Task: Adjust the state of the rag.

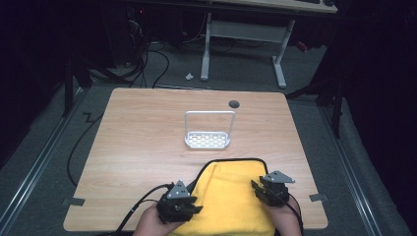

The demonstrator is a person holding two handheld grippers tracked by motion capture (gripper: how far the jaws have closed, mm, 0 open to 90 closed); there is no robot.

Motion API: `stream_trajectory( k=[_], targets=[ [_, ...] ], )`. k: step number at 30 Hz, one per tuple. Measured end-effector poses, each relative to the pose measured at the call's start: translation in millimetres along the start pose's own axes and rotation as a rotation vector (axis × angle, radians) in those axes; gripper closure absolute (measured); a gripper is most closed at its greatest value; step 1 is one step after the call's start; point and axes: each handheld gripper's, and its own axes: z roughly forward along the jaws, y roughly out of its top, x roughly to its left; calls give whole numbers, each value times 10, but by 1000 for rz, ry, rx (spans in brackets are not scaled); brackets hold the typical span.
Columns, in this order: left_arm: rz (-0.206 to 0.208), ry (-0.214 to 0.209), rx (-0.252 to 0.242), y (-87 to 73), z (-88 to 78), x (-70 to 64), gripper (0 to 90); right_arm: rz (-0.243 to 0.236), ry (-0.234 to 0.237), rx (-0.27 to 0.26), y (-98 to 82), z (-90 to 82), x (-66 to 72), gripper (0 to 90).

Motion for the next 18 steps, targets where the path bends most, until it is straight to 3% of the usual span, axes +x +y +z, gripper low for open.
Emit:
stream_trajectory(
  k=[2,5,7,9,10,12,15,18],
  targets=[
    [9,17,-15,11,-17,-19,541,-7,-1,0,1,-2,5,617],
    [-22,39,-77,46,-113,75,562,-5,-1,1,1,-4,13,617],
    [-18,103,-126,60,-200,139,587,-4,0,1,0,-4,10,617],
    [-61,133,-153,64,-273,237,608,-5,-1,0,-1,-4,8,616],
    [-92,132,-145,60,-273,283,608,-4,0,0,-2,-3,7,616],
    [-117,137,-91,45,-183,312,575,-6,1,1,-2,1,9,616],
    [-120,116,-28,-5,-15,260,514,-10,1,1,4,5,10,617],
    [-111,127,-21,-40,51,188,476,-9,3,1,-4,0,7,616]
  ],
)
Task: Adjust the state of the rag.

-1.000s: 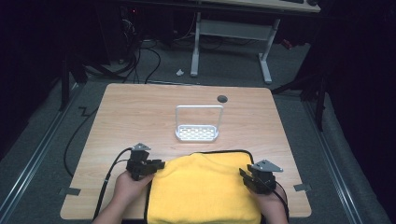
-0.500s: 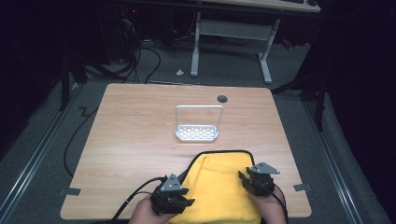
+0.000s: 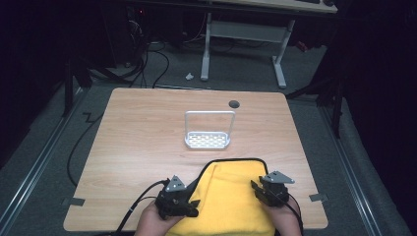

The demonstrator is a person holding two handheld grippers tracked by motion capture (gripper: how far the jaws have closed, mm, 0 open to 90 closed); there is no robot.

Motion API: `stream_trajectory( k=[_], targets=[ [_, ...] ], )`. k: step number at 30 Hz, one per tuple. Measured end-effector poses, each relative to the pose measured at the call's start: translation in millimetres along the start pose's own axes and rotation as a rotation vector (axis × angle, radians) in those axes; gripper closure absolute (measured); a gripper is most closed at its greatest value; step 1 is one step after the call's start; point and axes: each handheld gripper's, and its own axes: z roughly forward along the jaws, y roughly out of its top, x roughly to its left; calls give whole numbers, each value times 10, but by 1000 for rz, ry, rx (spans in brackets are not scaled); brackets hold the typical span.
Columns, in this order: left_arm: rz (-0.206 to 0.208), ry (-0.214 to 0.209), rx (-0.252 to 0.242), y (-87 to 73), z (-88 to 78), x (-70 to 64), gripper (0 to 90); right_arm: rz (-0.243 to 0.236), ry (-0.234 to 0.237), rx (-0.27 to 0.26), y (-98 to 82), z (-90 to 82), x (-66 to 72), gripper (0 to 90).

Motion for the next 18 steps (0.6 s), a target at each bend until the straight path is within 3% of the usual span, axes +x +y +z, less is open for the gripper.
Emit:
stream_trajectory(
  k=[2,4,8,11,14,15,16,18],
  targets=[
    [-4,2,1,-2,-4,-19,485,1,1,0,-4,-1,-2,617],
    [5,2,2,-19,-20,-56,561,0,-1,-1,-5,0,0,617],
    [12,1,-15,-21,-57,-55,801,1,0,-2,-7,0,2,617],
    [33,44,-51,63,-186,24,818,-6,-6,-4,-9,-2,7,616],
    [65,132,-54,144,-329,238,817,-13,-17,-3,-9,-5,8,617],
    [65,132,-54,144,-329,238,815,-13,-17,-3,-9,-5,8,617],
    [78,193,-28,180,-396,455,811,-15,-21,-3,-11,-9,2,617],
    [119,301,22,209,-427,646,783,-12,-18,-2,-12,-9,-5,616]
  ],
)
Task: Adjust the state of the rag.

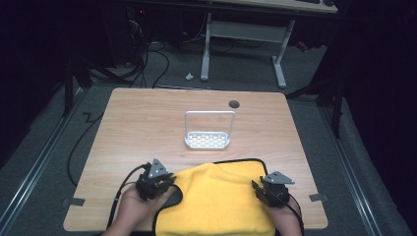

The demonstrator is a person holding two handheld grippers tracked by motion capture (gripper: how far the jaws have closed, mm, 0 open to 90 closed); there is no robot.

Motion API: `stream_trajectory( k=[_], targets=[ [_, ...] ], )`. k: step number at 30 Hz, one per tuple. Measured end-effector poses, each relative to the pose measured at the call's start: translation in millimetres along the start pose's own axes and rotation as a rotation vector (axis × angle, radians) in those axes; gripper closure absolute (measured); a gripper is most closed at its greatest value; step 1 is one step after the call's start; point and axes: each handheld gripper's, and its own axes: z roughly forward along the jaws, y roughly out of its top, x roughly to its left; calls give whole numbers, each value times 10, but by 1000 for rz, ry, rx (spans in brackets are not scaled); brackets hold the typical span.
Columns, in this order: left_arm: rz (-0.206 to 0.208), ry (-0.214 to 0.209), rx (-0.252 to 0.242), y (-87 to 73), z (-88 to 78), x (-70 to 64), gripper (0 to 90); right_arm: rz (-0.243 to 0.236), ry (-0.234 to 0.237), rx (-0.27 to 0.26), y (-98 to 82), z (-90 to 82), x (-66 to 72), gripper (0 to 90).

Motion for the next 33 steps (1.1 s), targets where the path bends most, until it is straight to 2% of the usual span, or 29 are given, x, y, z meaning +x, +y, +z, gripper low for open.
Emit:
stream_trajectory(
  k=[1,2,4,6,7,9,10,11,12,14,15,16,17,19,20,22,23,26,29,32,33],
  targets=[
    [7,46,19,-2,15,90,730,2,1,0,1,1,-5,615],
    [-6,80,36,-8,15,204,695,3,3,-1,3,2,-10,615],
    [-38,100,25,-15,-19,309,651,7,4,-3,6,-1,-18,614],
    [-86,82,-17,-14,-105,357,639,17,4,-13,12,-23,-21,613],
    [-104,63,-48,-8,-151,339,641,19,5,-24,21,-38,-26,613],
    [-89,30,-78,13,-188,224,645,23,4,-49,63,-65,-34,619],
    [-83,13,-79,17,-172,160,644,25,0,-56,96,-64,-41,627],
    [-83,13,-79,17,-172,160,646,22,-3,-58,131,-50,-50,639],
    [-111,-47,-78,-13,-77,81,649,25,-3,-49,171,-16,-57,668],
    [-129,-72,-48,-67,73,38,658,13,-7,-31,210,55,-63,708],
    [-135,-74,-30,-95,143,28,661,7,-5,-16,225,103,-64,738],
    [-135,-74,-30,-95,143,28,668,7,-5,-16,225,103,-64,738],
    [-146,-79,2,-145,252,34,673,-9,-14,29,252,211,-68,767],
    [-166,-75,-24,-171,279,67,698,2,-17,30,288,284,-98,772],
    [-190,-72,-26,-164,292,108,707,1,-22,28,318,319,-113,772],
    [-196,-64,-27,-156,305,134,718,3,-26,31,361,362,-130,772],
    [-206,-47,-34,-134,343,214,726,4,-33,32,416,424,-158,767],
    [-219,-25,-42,-86,410,315,729,3,-47,37,497,508,-194,755],
    [-249,-33,-53,-67,450,375,730,3,-59,38,549,563,-209,747],
    [-241,-37,-48,-57,444,362,695,2,-64,44,572,578,-210,733],
    [-235,-30,-54,-67,397,350,671,2,-72,49,577,560,-212,689]
  ],
)
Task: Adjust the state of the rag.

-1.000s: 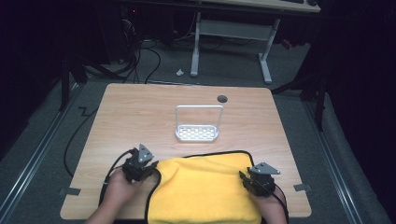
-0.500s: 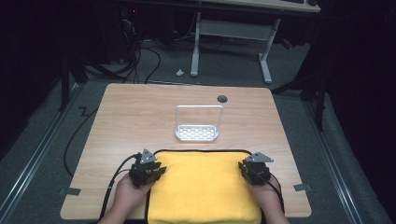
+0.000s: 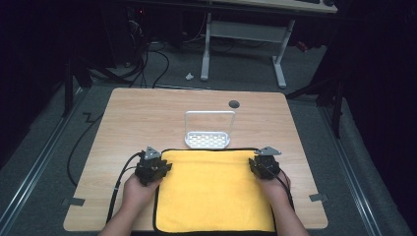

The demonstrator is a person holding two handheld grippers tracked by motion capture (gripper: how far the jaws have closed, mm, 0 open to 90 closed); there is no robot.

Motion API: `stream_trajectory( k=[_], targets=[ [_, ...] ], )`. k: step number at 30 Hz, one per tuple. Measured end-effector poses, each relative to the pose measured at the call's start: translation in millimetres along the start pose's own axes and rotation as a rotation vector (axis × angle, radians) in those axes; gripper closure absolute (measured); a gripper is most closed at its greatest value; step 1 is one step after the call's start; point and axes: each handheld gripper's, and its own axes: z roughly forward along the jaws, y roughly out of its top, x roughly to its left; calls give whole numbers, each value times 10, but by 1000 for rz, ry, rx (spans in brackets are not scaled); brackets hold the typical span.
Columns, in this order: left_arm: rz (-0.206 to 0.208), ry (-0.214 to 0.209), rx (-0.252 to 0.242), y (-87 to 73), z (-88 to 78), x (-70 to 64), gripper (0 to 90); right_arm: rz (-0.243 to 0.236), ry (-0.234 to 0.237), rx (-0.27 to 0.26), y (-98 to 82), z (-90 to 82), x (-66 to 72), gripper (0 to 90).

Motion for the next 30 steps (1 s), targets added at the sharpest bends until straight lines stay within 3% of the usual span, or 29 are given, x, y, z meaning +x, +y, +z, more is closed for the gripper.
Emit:
stream_trajectory(
  k=[2,3,5,7,9,10,12,13,18,20,22,25,27,29,30],
  targets=[
    [-23,-15,-28,-25,-80,23,651,3,0,-23,-10,-79,16,681],
    [-23,-15,-28,-25,-80,23,650,3,0,-23,-10,-79,16,681],
    [-10,1,-63,-66,-185,74,637,4,9,-79,-53,-261,100,652],
    [-14,4,-74,-71,-203,103,615,7,39,-118,-101,-396,225,642],
    [-39,17,-83,-28,-194,213,591,-23,72,-152,-144,-512,433,635],
    [-39,17,-83,-28,-194,213,578,-23,72,-152,-144,-512,433,635],
    [-72,6,-84,17,-153,302,557,-66,124,-167,-175,-589,711,626],
    [-103,2,-81,59,-106,377,536,-92,178,-172,-188,-638,943,608],
    [-137,-26,-117,157,-17,452,531,-186,261,-174,-223,-696,1464,588],
    [-152,-25,-139,169,20,469,535,-198,309,-176,-235,-713,1641,590],
    [-162,-32,-96,185,88,490,537,-213,350,-183,-248,-731,1812,590],
    [-109,-12,-60,220,158,460,543,-240,411,-177,-283,-732,2062,583],
    [-126,-29,-75,228,181,467,538,-264,437,-170,-303,-728,2209,580],
    [-153,-41,-58,223,220,488,548,-284,465,-167,-316,-717,2329,579],
    [-153,-41,-58,223,220,488,561,-284,465,-167,-316,-717,2329,579]
  ],
)
